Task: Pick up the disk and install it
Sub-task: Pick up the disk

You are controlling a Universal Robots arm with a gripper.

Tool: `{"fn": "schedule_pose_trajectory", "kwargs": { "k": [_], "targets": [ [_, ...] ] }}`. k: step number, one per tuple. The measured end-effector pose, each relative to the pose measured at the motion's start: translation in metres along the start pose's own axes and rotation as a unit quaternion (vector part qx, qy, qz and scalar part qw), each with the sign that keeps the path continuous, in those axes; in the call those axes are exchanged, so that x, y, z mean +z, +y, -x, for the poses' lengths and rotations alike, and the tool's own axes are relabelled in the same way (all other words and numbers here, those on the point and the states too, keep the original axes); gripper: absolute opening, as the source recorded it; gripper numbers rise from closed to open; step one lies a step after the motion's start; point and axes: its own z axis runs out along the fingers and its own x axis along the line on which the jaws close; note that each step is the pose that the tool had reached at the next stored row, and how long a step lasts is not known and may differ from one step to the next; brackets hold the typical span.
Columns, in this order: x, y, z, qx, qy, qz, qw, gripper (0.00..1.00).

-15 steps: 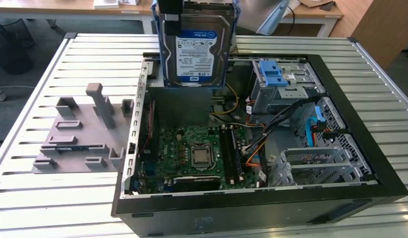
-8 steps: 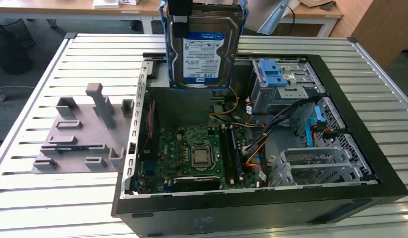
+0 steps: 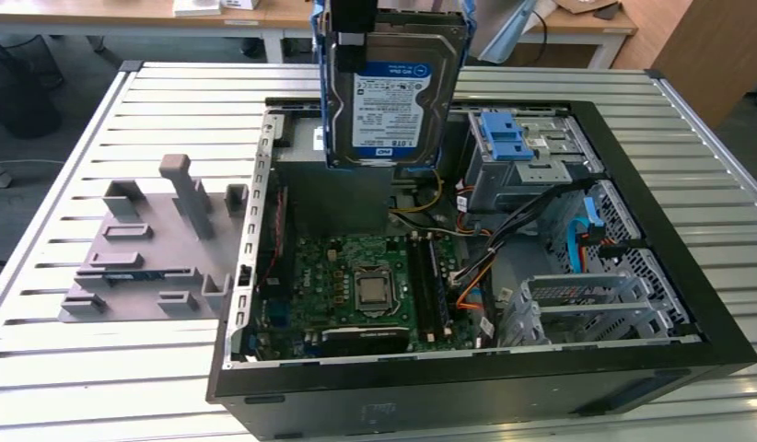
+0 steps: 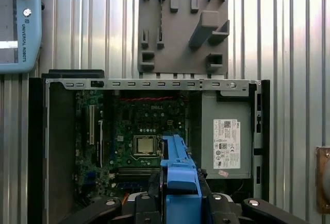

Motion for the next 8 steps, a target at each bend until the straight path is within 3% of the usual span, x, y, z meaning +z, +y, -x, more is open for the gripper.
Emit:
{"fn": "schedule_pose_trajectory", "kwargs": {
  "k": [8],
  "targets": [
    [-0.0003, -0.0107, -0.0038, 0.000, 0.0000, 0.0000, 1.0000, 0.36]
  ]
}}
